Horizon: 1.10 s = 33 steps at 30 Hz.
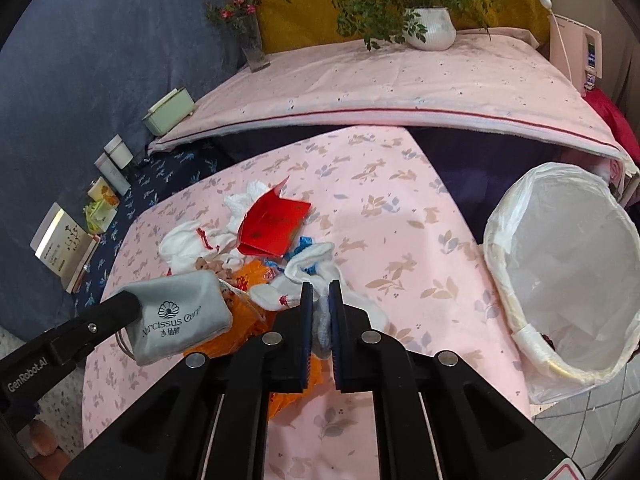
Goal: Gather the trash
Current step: 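Grasp the white glove with the right gripper while left holds the grey pouch, then carry glove and pouch over the bin and open both grippers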
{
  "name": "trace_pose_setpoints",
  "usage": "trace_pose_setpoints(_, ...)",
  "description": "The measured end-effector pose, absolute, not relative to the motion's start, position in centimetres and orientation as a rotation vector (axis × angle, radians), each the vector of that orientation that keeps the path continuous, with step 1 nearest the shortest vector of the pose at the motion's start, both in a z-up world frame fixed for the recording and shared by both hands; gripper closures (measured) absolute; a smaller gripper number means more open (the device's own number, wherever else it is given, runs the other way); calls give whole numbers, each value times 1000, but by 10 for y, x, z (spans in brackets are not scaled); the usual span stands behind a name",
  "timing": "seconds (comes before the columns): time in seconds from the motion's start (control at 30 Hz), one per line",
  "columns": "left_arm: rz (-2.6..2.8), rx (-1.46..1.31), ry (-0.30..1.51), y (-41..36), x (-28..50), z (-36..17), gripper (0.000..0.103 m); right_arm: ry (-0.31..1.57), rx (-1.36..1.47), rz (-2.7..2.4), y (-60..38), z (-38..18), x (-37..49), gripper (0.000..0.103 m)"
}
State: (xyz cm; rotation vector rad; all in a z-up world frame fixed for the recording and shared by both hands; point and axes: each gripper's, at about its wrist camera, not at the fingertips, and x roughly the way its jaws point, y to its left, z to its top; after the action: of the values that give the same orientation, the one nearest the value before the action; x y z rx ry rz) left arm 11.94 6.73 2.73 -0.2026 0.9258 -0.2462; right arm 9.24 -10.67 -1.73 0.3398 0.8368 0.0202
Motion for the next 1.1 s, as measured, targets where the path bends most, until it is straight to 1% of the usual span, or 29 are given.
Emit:
trace_pose_setpoints(0.27, -329, -149, 885, 22, 108, 52, 102, 734, 373, -32, -143, 17, 67, 95)
trace_pose_setpoints(0.5, -395, -95, 872, -23, 101, 62, 102, 679, 410, -109, -186, 32, 47, 95)
trace_pose_setpoints(0.8, -483, -26, 871, -83, 96, 64, 102, 654, 470, -215, -242, 28, 27, 95)
trace_pose_setpoints(1.1, -593, 36, 891, -140, 97, 55, 102, 653, 524, -302, -288, 16, 15, 95)
